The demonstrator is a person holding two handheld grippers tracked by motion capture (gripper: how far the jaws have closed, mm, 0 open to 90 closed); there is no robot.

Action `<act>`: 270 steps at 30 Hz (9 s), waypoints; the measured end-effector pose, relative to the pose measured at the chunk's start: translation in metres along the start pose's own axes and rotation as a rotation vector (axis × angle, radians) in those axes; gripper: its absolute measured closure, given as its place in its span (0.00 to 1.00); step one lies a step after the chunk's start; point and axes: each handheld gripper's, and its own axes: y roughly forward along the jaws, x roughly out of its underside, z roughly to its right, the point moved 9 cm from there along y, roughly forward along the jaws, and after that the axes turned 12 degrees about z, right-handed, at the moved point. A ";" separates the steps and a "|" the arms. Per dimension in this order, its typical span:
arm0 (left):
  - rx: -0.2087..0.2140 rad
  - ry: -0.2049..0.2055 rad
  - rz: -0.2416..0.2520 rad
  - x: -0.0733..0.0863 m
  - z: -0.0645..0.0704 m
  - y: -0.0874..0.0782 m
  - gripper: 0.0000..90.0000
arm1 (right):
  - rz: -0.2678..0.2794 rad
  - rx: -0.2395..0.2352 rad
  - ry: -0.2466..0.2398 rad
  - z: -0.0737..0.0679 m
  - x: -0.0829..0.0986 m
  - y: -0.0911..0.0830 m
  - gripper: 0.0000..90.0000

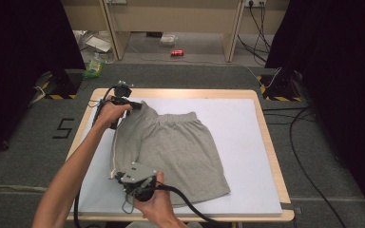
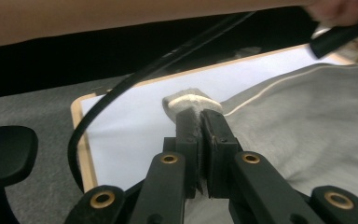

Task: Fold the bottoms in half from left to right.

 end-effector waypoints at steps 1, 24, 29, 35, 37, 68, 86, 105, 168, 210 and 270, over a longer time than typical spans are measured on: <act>-0.003 -0.003 0.000 -0.002 0.002 0.001 0.93 | 0.005 0.007 0.009 0.003 -0.001 -0.007 0.96; 0.063 -0.041 0.047 -0.037 0.081 0.034 0.93 | 0.070 0.221 0.099 0.065 0.020 -0.125 0.96; 0.061 -0.028 0.038 -0.040 0.096 0.046 0.93 | 0.070 0.283 0.143 0.079 0.038 -0.155 0.96; 0.061 -0.007 0.014 -0.038 0.113 0.061 0.93 | 0.069 0.330 0.170 0.086 0.053 -0.179 0.96; 0.065 -0.012 0.014 -0.037 0.118 0.065 0.93 | 0.068 0.350 0.180 0.089 0.058 -0.186 0.96; 0.061 -0.031 -0.031 -0.021 0.156 0.110 0.86 | 0.045 0.447 0.222 0.105 0.087 -0.226 0.96; 0.103 -0.043 0.014 -0.032 0.160 0.101 0.68 | 0.011 0.500 0.221 0.107 0.103 -0.247 0.97; 0.021 -0.022 0.039 -0.025 0.103 0.063 0.61 | -0.108 0.483 0.242 0.121 0.119 -0.229 0.65; 0.100 -0.039 0.062 0.068 0.083 0.024 0.43 | -0.311 0.521 0.332 0.286 0.127 -0.132 0.91; 0.042 -0.098 0.059 0.053 0.084 0.054 0.43 | -0.191 0.375 0.194 0.148 0.098 -0.178 0.53; 0.039 0.037 0.006 0.046 0.057 0.077 0.82 | -0.216 -0.027 0.096 0.018 0.092 -0.032 0.91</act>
